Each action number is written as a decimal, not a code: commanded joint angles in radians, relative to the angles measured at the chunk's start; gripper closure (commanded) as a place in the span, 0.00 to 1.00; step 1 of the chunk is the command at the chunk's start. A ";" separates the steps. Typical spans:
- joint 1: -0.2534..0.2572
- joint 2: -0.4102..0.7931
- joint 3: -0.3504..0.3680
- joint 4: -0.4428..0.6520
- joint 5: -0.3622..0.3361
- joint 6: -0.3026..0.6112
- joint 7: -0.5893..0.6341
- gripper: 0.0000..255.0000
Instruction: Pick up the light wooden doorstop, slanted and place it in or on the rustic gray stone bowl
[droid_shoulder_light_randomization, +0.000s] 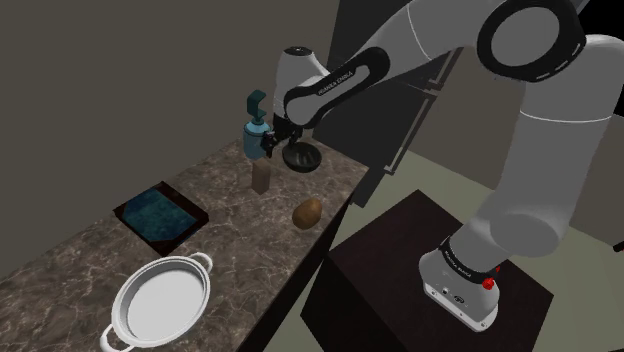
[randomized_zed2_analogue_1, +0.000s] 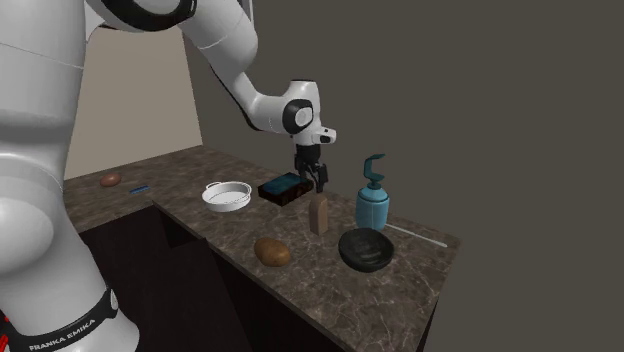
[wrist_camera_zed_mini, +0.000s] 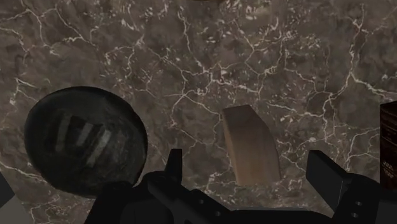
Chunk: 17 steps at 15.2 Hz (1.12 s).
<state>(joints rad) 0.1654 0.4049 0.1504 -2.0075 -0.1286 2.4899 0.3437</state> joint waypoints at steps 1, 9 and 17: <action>0.017 0.078 -0.006 0.067 -0.017 0.012 0.014 0.00; 0.059 0.278 -0.025 0.252 -0.047 0.033 0.038 0.00; 0.064 0.331 -0.033 0.274 -0.055 0.064 0.042 0.00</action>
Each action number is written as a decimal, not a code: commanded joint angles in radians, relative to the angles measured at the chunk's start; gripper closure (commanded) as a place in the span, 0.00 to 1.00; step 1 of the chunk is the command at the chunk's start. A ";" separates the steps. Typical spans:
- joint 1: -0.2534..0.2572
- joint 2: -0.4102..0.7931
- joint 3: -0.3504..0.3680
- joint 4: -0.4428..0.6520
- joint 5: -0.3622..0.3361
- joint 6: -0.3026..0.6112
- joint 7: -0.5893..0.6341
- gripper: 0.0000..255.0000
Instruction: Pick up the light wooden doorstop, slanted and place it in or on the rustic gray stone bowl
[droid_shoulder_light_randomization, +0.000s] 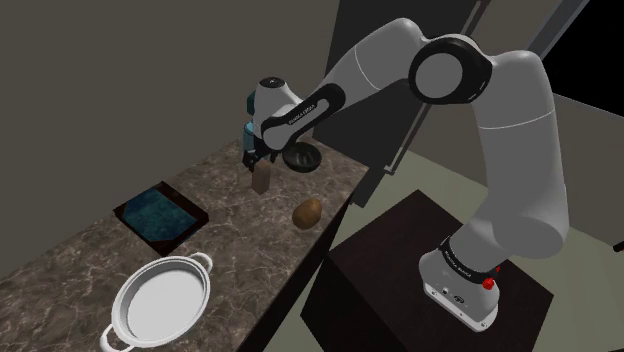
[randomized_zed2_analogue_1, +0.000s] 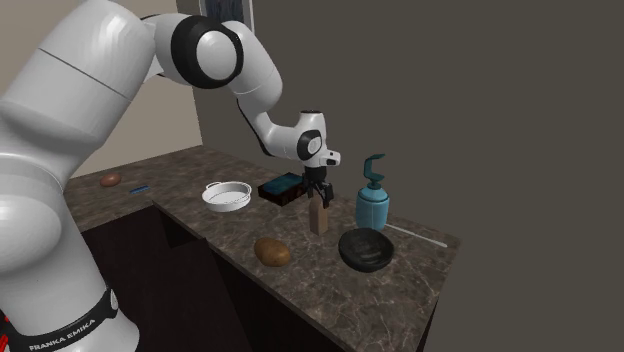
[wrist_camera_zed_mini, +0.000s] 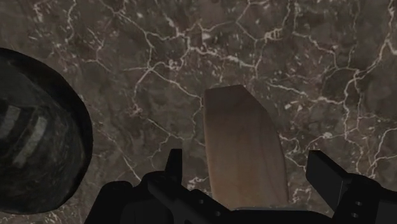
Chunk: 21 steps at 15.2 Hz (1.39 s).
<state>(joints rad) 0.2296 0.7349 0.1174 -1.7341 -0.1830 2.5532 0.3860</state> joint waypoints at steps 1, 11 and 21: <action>0.000 0.001 0.000 0.001 0.000 0.001 0.000 0.00; 0.001 0.001 0.000 0.002 0.000 0.000 0.000 1.00; -0.008 -0.071 0.012 -0.015 0.012 -0.056 -0.009 1.00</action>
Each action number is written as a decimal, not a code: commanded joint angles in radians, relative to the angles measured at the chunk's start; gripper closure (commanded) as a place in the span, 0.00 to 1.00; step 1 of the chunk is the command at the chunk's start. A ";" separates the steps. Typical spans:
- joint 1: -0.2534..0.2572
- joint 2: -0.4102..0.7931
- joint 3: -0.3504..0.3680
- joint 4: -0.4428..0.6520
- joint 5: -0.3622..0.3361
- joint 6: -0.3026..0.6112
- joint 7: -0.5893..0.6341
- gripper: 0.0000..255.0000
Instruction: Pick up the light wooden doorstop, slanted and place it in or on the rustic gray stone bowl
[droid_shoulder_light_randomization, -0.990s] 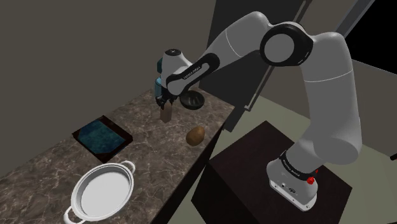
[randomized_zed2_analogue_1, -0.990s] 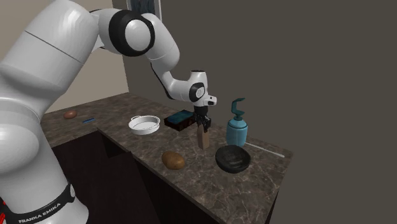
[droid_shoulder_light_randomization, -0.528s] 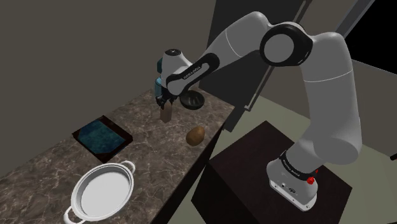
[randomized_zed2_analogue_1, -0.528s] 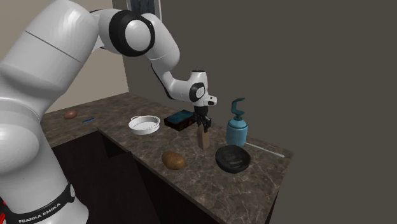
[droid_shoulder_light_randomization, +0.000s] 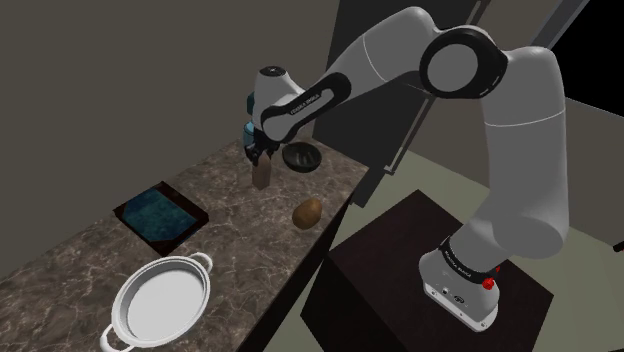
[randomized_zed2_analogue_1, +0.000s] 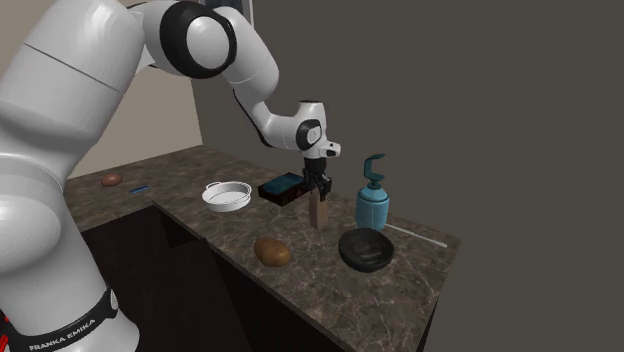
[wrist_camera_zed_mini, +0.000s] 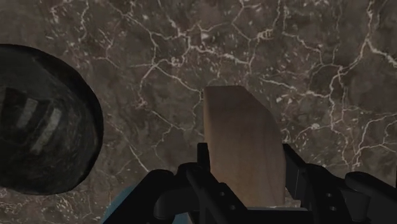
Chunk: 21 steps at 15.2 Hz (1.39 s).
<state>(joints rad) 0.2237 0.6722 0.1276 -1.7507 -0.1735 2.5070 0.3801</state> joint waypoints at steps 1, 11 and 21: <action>-0.004 -0.018 0.003 0.000 0.004 -0.018 -0.004 1.00; -0.014 -0.109 0.018 0.000 0.023 -0.108 -0.019 1.00; -0.022 -0.187 0.030 0.022 0.041 -0.208 -0.033 1.00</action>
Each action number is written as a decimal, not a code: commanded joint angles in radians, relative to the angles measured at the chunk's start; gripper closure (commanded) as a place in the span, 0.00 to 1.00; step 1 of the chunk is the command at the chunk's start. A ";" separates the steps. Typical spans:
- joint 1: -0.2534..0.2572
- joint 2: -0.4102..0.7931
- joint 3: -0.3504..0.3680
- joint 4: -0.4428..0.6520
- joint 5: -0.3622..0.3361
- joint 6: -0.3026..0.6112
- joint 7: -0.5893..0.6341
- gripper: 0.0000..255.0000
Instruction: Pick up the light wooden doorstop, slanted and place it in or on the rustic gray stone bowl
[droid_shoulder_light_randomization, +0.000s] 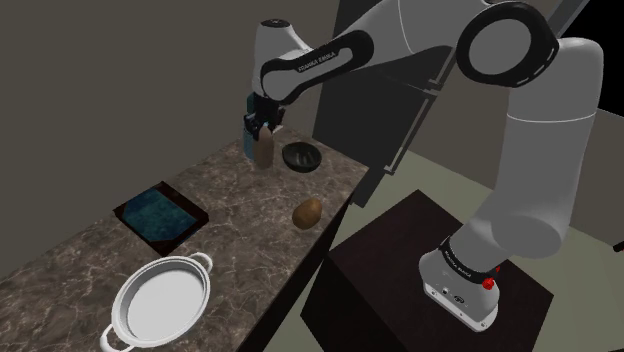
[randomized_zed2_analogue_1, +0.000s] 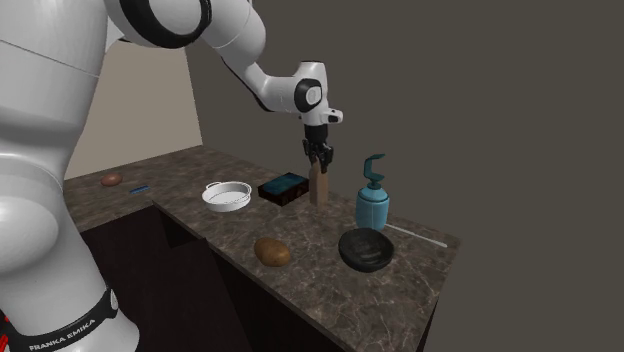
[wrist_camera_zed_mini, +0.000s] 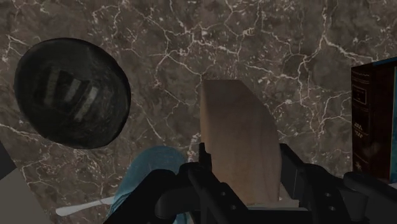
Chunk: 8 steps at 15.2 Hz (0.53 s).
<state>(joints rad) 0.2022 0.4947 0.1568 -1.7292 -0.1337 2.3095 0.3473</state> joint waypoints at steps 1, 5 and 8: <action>0.000 -0.013 0.002 0.002 0.002 -0.015 -0.001 1.00; -0.069 -0.056 -0.008 -0.032 0.026 -0.021 -0.091 1.00; -0.119 -0.081 -0.018 -0.044 0.044 -0.032 -0.159 1.00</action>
<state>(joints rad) 0.0994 0.4195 0.1423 -1.7736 -0.0954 2.2837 0.2120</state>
